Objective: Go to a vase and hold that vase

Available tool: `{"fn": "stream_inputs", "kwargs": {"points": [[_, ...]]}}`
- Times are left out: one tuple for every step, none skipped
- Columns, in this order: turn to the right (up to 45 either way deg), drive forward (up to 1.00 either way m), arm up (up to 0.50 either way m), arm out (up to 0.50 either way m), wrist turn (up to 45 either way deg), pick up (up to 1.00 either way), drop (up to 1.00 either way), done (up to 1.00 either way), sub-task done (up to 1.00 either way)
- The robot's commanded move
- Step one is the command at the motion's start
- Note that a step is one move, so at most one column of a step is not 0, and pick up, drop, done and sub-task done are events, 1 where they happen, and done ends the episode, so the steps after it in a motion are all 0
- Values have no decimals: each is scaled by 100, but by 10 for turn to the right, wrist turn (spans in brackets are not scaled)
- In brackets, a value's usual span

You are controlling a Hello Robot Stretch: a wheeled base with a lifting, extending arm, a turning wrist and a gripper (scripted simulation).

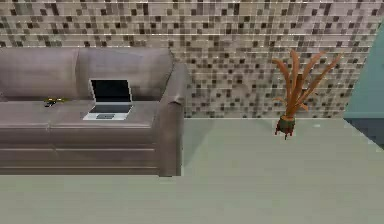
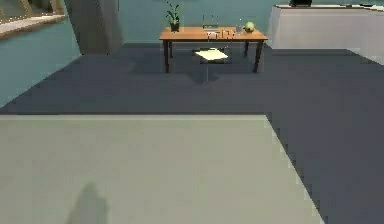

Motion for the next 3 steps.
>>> {"fn": "stream_inputs", "kwargs": {"points": [[450, 0, 0, 0, 0, 0, 0, 0, 0], [450, 0, 0, 0, 0, 0, 0, 0, 0], [450, 0, 0, 0, 0, 0, 0, 0, 0]]}}
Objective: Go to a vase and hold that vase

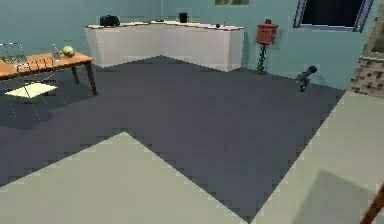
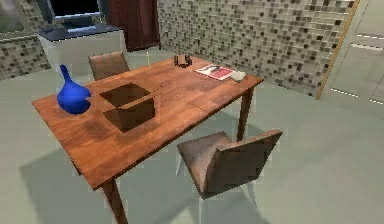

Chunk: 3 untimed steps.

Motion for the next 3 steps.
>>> {"fn": "stream_inputs", "kwargs": {"points": [[120, 0, 0, 0, 0, 0, 0, 0, 0], [0, 20, 0, 0, 0, 0, 0, 0, 0], [-330, 0, 0, 0, 0, 0, 0, 0, 0]]}}
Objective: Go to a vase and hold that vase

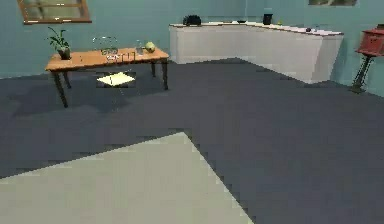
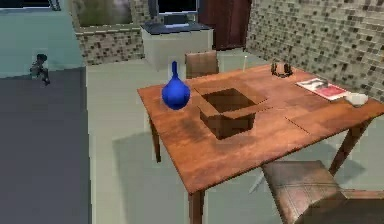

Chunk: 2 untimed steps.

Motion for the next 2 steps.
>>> {"fn": "stream_inputs", "kwargs": {"points": [[450, 0, 0, 0, 0, 0, 0, 0, 0], [150, 0, 0, 0, 0, 0, 0, 0, 0]]}}
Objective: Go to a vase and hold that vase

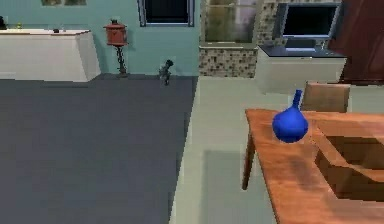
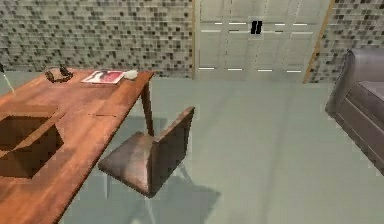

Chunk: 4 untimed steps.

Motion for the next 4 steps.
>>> {"fn": "stream_inputs", "kwargs": {"points": [[0, 100, 0, 0, 0, 0, 0, 0, 0], [0, 0, 50, 0, 0, 0, 0, 0, 0], [0, 0, 38, 0, 0, 0, 0, 0, 0], [0, 0, 0, 12, 0, 0, 0, 0, 0]]}}
